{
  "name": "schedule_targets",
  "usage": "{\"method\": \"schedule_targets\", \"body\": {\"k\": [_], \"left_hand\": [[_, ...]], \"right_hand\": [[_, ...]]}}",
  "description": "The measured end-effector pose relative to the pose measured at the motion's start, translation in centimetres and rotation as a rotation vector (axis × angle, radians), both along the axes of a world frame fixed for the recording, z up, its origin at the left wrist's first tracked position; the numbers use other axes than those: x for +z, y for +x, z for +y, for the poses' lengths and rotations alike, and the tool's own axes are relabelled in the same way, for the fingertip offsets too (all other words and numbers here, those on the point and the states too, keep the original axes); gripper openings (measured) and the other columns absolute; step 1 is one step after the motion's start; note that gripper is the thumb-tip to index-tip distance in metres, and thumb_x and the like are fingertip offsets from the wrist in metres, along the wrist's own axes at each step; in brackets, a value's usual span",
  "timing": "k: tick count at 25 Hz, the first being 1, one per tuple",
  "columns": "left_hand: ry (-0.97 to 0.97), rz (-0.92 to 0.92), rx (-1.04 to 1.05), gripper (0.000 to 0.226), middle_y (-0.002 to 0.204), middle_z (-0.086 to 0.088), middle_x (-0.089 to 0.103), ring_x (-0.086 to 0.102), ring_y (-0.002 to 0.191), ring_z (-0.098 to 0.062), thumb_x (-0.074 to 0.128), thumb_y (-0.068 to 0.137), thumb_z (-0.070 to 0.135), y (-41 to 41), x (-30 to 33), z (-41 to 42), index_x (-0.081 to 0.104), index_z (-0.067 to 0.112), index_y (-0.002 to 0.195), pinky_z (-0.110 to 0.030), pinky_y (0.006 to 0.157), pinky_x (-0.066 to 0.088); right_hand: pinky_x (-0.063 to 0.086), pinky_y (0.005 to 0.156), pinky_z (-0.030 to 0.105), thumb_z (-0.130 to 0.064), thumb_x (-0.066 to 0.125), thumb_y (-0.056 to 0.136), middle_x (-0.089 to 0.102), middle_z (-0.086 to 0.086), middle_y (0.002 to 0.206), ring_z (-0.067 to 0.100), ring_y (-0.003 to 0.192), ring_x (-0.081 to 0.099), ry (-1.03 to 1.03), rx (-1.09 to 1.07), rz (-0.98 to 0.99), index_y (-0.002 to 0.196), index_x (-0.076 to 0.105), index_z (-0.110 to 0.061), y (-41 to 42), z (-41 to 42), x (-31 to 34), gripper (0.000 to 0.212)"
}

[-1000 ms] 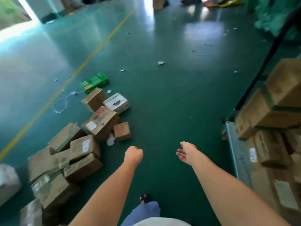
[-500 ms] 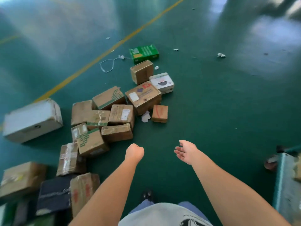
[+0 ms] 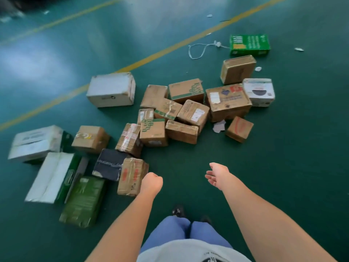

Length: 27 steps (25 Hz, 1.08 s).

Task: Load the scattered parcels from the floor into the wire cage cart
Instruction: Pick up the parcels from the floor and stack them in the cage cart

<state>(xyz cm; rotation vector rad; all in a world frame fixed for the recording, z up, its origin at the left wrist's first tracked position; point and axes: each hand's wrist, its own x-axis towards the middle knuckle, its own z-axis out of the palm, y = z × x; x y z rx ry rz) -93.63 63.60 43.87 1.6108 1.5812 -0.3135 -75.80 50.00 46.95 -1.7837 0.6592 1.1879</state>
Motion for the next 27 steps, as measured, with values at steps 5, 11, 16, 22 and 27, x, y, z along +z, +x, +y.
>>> {"method": "schedule_targets", "body": {"k": [5, 11, 16, 22, 27], "left_hand": [[-0.010, 0.007, 0.137, 0.014, 0.086, -0.011, 0.063, 0.063, 0.084, -0.030, 0.043, 0.089, 0.010, -4.9, 0.1, 2.5, 0.057, 0.011, 0.089, -0.037, 0.078, 0.054], [-0.045, -0.024, 0.262, 0.026, 0.104, -0.015, 0.066, 0.065, 0.096, -0.032, 0.043, 0.088, 0.014, -10.9, -1.0, 10.9, 0.059, 0.009, 0.107, -0.036, 0.080, 0.053], [-0.122, -0.036, 0.242, 0.016, 0.099, -0.012, 0.063, 0.062, 0.086, -0.028, 0.044, 0.092, 0.012, -15.1, -3.2, 20.6, 0.057, 0.008, 0.100, -0.031, 0.068, 0.050], [-0.257, 0.057, 0.232, 0.009, 0.090, -0.008, 0.059, 0.057, 0.078, -0.024, 0.044, 0.096, 0.017, -16.7, -11.5, 28.5, 0.051, 0.012, 0.096, -0.034, 0.071, 0.052], [-0.373, 0.098, 0.407, 0.011, 0.098, -0.008, 0.058, 0.058, 0.089, -0.026, 0.041, 0.095, 0.017, -17.1, -24.9, 31.1, 0.051, 0.016, 0.090, -0.040, 0.080, 0.055]], "right_hand": [[0.049, 0.074, 0.028, -0.022, 0.048, 0.099, 0.061, 0.009, 0.105, 0.020, 0.094, 0.062, 0.010, 0.178, 0.036, 0.102, 0.052, -0.008, -3.8, 5.3, -0.3, 0.014], [0.050, 0.079, 0.031, -0.021, 0.049, 0.099, 0.061, 0.010, 0.109, 0.022, 0.100, 0.062, -0.020, 0.225, 0.021, 0.107, 0.050, -0.008, -8.2, 14.5, -1.1, 0.015], [0.051, 0.086, 0.036, -0.020, 0.050, 0.099, 0.058, 0.012, 0.112, 0.025, 0.104, 0.060, -0.033, 0.208, 0.049, 0.110, 0.049, -0.009, -13.4, 23.9, -2.6, 0.016], [0.049, 0.077, 0.036, -0.021, 0.051, 0.098, 0.058, 0.014, 0.116, 0.025, 0.099, 0.059, -0.132, 0.307, 0.067, 0.116, 0.051, -0.007, -16.6, 34.6, -12.2, 0.023], [0.048, 0.073, 0.034, -0.021, 0.050, 0.095, 0.060, 0.012, 0.082, 0.026, 0.078, 0.059, -0.187, 0.633, 0.045, 0.099, 0.060, -0.007, -18.5, 41.7, -26.3, 0.017]]}}
